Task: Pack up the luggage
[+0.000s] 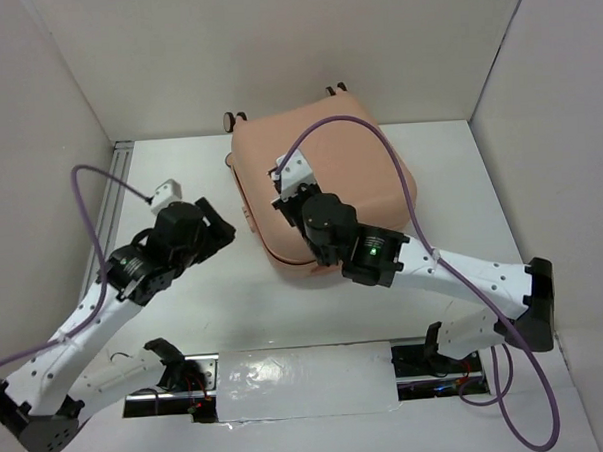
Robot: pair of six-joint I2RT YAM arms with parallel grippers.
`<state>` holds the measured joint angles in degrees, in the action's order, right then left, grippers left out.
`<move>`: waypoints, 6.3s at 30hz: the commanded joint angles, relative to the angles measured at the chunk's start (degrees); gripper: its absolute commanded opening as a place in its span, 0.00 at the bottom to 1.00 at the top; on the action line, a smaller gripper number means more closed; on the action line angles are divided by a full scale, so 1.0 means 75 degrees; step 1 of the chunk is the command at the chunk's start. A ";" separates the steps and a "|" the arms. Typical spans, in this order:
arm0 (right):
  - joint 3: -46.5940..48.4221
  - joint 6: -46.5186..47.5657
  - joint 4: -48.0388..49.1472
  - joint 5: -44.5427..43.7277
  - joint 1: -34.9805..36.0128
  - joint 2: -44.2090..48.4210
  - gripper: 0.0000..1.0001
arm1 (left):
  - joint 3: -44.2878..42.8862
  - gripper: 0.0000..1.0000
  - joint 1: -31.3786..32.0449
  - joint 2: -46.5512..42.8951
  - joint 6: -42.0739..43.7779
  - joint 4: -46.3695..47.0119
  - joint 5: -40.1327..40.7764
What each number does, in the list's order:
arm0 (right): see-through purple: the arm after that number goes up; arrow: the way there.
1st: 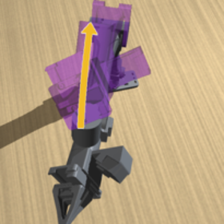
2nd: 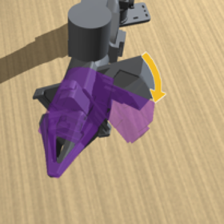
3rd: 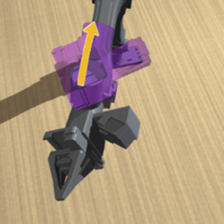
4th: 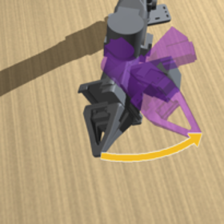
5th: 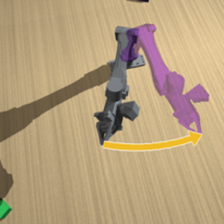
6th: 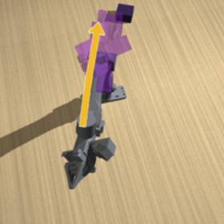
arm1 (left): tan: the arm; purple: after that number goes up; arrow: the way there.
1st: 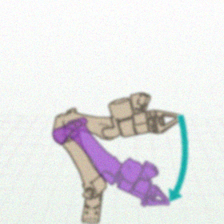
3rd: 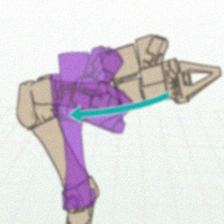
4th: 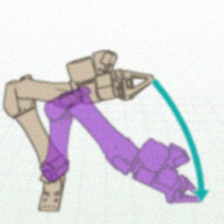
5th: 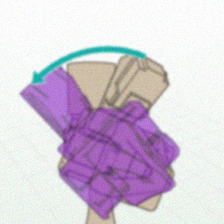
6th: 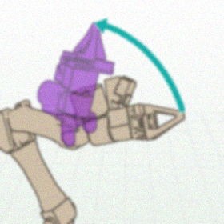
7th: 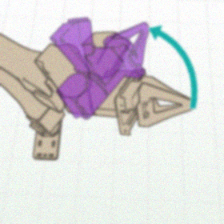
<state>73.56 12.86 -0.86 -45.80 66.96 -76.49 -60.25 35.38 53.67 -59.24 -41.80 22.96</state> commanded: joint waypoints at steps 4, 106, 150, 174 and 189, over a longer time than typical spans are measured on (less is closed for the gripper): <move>0.0141 -0.1256 -0.0726 0.1159 -0.0699 0.1290 0.00 | 0.0614 1.00 -0.0345 -0.1060 -0.0716 -0.1446 0.0759; -0.3702 -0.4117 -0.0611 0.3496 -0.3080 0.1749 0.99 | 0.2630 0.93 -0.3769 -0.0255 0.0106 0.1025 -0.2311; -0.5331 -0.3168 0.1192 0.5814 -0.5307 0.1374 0.66 | 0.0193 0.00 -0.4587 0.5675 0.2016 0.3218 -0.1925; -0.5296 -0.3227 0.3150 0.5557 -0.5002 0.0309 0.49 | 0.0053 0.00 -0.4810 0.5887 0.2566 0.3464 -0.2335; -0.5601 -0.3952 0.2905 0.2335 -0.4907 0.0695 0.00 | 0.0193 0.00 -0.5033 0.5957 0.2777 0.3464 -0.2241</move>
<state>31.38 -13.34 16.38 -13.63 32.12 -73.36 -60.12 -0.60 94.43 -40.38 -21.37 0.32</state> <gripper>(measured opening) 0.014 0.181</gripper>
